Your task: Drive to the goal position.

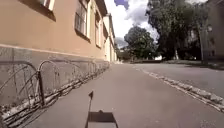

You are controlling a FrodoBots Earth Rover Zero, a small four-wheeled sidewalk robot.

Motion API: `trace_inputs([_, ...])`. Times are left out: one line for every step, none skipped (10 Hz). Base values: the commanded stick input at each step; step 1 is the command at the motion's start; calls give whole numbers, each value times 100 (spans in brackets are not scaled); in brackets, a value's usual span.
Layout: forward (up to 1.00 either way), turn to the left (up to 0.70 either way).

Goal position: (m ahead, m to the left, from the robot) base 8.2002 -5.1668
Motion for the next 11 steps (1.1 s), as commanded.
trace_inputs([0, -70])
trace_inputs([0, -70])
trace_inputs([0, -70])
trace_inputs([0, -70])
trace_inputs([0, -70])
trace_inputs([0, -70])
trace_inputs([0, -70])
trace_inputs([0, -40])
trace_inputs([0, 0])
trace_inputs([0, 0])
trace_inputs([0, 0])
